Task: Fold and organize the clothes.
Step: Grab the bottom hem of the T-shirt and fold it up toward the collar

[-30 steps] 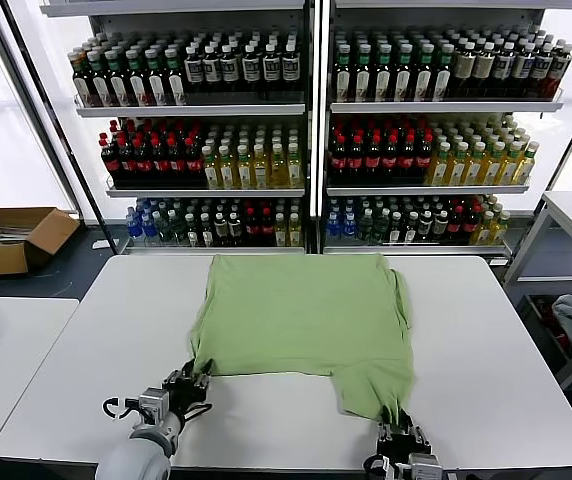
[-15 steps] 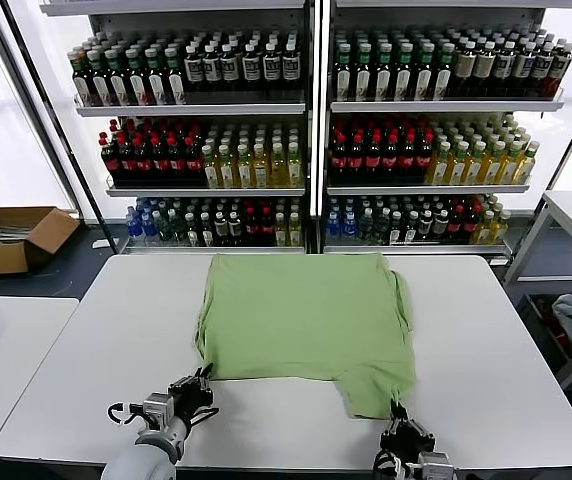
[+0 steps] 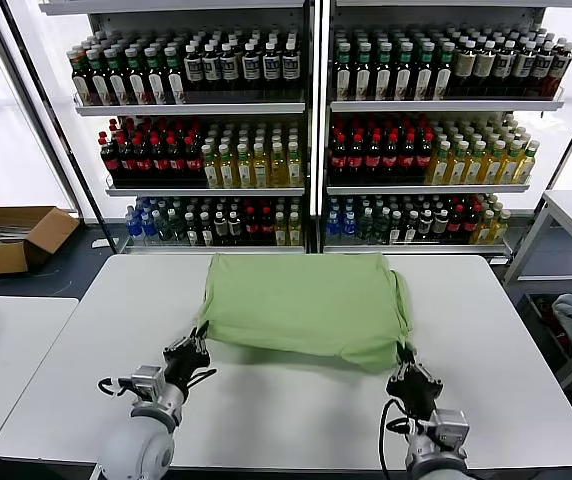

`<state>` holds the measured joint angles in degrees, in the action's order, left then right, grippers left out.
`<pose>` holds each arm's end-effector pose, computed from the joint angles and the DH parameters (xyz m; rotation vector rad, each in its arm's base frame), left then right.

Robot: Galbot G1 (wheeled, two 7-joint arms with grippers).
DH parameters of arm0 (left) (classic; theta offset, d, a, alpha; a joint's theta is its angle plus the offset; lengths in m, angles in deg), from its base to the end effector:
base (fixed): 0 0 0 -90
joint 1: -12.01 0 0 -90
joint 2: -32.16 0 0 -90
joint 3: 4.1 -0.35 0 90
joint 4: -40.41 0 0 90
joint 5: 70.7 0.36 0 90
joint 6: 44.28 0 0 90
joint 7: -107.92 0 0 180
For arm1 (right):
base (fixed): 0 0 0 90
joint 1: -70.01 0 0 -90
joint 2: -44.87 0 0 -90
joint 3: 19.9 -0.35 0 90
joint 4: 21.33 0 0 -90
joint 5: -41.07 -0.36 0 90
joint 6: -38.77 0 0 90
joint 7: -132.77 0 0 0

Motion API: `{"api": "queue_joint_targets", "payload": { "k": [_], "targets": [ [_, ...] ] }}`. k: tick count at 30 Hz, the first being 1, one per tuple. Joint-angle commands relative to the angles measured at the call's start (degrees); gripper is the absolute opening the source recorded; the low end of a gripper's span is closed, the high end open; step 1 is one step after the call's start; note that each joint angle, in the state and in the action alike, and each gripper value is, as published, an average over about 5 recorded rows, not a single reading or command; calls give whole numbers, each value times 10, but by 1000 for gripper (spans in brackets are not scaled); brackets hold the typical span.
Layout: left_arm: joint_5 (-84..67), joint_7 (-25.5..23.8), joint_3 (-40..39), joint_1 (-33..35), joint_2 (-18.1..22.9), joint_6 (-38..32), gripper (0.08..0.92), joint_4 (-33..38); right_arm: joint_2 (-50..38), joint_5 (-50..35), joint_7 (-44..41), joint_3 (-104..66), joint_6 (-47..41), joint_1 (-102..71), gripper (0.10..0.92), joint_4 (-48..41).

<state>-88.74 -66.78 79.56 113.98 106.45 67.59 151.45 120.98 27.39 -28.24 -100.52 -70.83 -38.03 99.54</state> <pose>0.2805 0.0241 -0.2870 -0.1782 -2.8657 0.0425 0.2364 0.0092 -0.2585 -0.0734 -2.9690 -0.0120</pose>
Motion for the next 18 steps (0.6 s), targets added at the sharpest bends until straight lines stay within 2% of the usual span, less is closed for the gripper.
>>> {"api": "queue_joint_targets", "payload": {
  "k": [1,10,18],
  "targets": [
    [-36,16,-25,-162,-3,-35,87,-143,-4,0,-10,0,14,127,108,-105],
    [-47,20,-56,-268,15,-22,87,-275,-12,-23,-38,28,-3,276,108,-264],
    [-44,20,-70,-308,24,-17,87,-345,-9,-30,-52,57,-11,345,108,-368]
  ]
}}
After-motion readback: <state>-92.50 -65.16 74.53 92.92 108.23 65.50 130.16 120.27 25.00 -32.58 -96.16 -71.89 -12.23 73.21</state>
